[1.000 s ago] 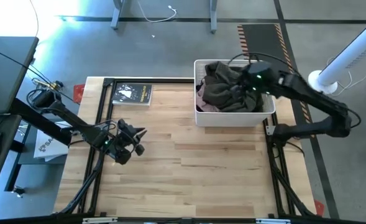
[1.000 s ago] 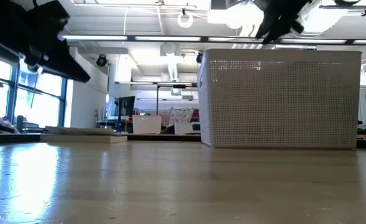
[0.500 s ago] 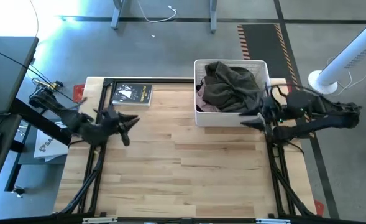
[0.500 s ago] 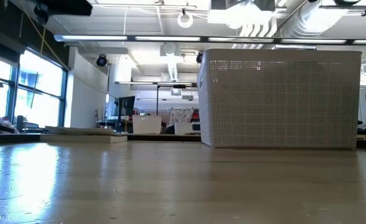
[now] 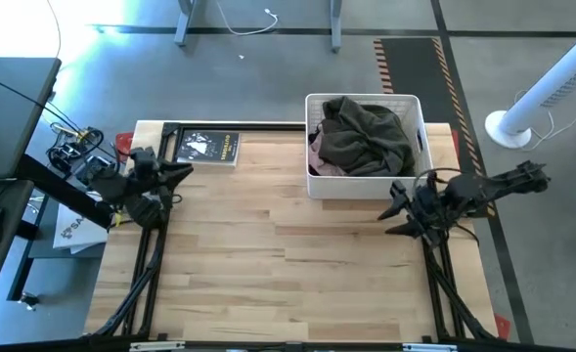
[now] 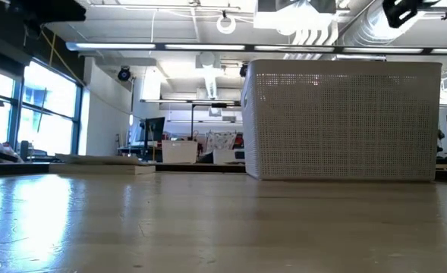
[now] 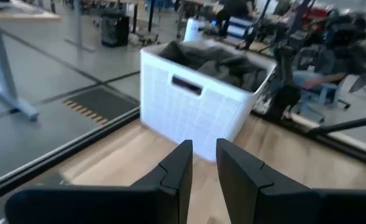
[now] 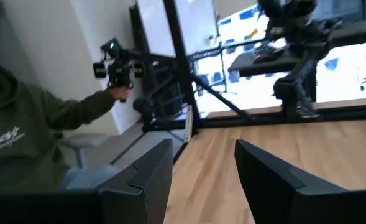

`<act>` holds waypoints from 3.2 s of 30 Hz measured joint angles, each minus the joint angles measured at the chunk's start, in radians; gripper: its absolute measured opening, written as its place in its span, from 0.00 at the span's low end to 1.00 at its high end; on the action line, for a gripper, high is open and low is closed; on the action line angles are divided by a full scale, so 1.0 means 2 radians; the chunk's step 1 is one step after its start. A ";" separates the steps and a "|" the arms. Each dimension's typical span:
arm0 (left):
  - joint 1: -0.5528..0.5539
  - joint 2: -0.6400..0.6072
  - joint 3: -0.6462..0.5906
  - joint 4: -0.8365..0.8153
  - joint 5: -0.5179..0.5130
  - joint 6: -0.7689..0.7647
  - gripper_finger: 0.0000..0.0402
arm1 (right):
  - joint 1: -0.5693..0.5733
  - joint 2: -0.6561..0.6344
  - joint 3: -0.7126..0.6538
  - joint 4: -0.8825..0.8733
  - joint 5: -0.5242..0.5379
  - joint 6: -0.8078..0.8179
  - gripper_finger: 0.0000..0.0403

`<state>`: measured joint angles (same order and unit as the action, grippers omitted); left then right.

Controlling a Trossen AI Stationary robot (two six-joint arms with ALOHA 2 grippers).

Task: Sort clothes
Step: Return to Home Position

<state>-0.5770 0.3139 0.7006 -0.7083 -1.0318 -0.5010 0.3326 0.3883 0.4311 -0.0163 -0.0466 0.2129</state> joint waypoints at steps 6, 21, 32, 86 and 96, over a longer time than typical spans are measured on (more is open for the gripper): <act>0.000 -0.017 -0.022 -0.058 -0.033 -0.083 0.18 | 0.000 -0.103 -0.053 -0.003 0.028 0.007 0.43; 0.061 -0.022 -0.214 0.333 0.069 -0.009 0.01 | -0.020 -0.189 -0.181 0.050 0.049 0.075 0.43; 0.263 -0.021 -0.255 0.400 0.281 0.051 0.00 | -0.039 -0.189 -0.206 0.102 0.014 0.077 0.43; 0.272 -0.149 -0.297 0.196 0.271 0.191 0.02 | -0.075 -0.187 -0.206 0.010 0.068 -0.132 0.31; 0.269 -0.155 -0.298 0.211 0.275 0.190 0.02 | -0.075 -0.193 -0.209 0.017 0.068 -0.133 0.31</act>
<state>-0.0395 0.0036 0.1047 -0.2854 -0.4824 -0.1204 0.1829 0.0013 0.0141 0.0172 0.0898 -0.0528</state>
